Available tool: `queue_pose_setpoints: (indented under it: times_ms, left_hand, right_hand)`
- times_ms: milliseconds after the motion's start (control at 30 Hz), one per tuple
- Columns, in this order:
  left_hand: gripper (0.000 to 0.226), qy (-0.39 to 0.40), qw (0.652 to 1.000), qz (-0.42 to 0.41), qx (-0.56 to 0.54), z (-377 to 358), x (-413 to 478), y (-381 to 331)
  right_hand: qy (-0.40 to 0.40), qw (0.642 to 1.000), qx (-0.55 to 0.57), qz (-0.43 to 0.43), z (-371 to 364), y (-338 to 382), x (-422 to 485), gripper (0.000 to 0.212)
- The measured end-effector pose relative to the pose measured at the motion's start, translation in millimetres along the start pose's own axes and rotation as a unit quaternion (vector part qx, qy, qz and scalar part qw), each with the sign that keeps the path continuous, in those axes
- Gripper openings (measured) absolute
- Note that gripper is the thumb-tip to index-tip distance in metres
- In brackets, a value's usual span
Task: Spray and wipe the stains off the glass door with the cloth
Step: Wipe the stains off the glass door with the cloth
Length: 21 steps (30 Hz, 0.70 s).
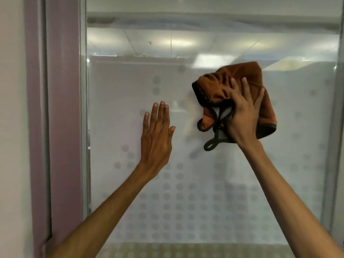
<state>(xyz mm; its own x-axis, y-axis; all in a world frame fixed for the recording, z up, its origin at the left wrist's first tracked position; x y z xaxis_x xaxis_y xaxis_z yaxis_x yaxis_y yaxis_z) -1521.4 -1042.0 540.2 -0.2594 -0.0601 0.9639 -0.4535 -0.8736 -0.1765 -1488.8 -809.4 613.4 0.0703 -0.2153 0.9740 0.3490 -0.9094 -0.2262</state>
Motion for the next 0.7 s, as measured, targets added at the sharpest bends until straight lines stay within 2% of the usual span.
queue_pose_setpoints:
  times_ms: [133, 200, 333, 367, 433, 500, 567, 633, 700]
  left_hand:
    - [0.054, -0.019, 0.999, 0.027, 0.005, -10.8, -7.6, -14.2]
    - [0.054, -0.026, 0.999, 0.031, 0.008, -12.0, -8.8, -14.5]
    - [0.055, -0.022, 0.999, 0.036, 0.018, -14.7, -13.0, -19.4]
    - [0.055, -0.023, 0.999, 0.033, 0.022, -15.7, -15.0, -21.3]
    - [0.055, -0.02, 0.999, 0.028, 0.026, -18.0, -17.5, -25.3]
    - [0.055, -0.019, 0.999, 0.021, 0.026, -20.9, -18.1, -31.0]
    - [0.055, -0.023, 0.999, 0.01, 0.029, -24.7, -18.1, -38.1]
    - [0.055, -0.024, 0.999, 0.004, 0.027, -29.7, -19.6, -44.0]
    - [0.055, -0.03, 0.999, 0.006, 0.022, -33.9, -22.2, -48.0]
  right_hand:
    - [0.006, 0.999, -0.001, 0.032, -3.5, 12.9, -34.6, 0.056]
    - [0.048, 0.996, -0.007, 0.079, -2.4, 21.4, -86.7, 0.052]
    - [0.129, 0.977, -0.05, 0.165, 16.5, 5.4, -169.9, 0.059]
    - [0.119, 0.979, -0.046, 0.161, 22.7, -5.8, -165.3, 0.054]
    - [0.068, 0.992, -0.039, 0.099, 30.9, -30.7, -132.6, 0.048]
    - [0.002, 0.999, -0.027, 0.017, 35.3, -53.0, -81.8, 0.053]
    - [-0.041, 0.999, -0.01, -0.024, 35.4, -64.7, -39.0, 0.056]
    - [-0.048, 0.998, -0.01, -0.033, 31.2, -66.1, -20.5, 0.056]
    - [-0.026, 1.0, -0.012, 0.005, 26.7, -58.0, -31.2, 0.056]
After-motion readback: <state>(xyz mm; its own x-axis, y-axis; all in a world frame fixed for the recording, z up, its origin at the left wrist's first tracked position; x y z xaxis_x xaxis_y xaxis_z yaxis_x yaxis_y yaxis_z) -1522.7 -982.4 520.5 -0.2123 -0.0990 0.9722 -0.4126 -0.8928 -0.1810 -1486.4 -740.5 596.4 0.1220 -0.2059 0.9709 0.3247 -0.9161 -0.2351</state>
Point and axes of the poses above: each hand's wrist, its own x-axis towards the middle knuckle, its own z-axis out of the back of the hand, y = z × x, the point moved 3 cm from there along x, towards the middle knuckle, and after that the axes turned 13 degrees about z, right-handed, at the moved point
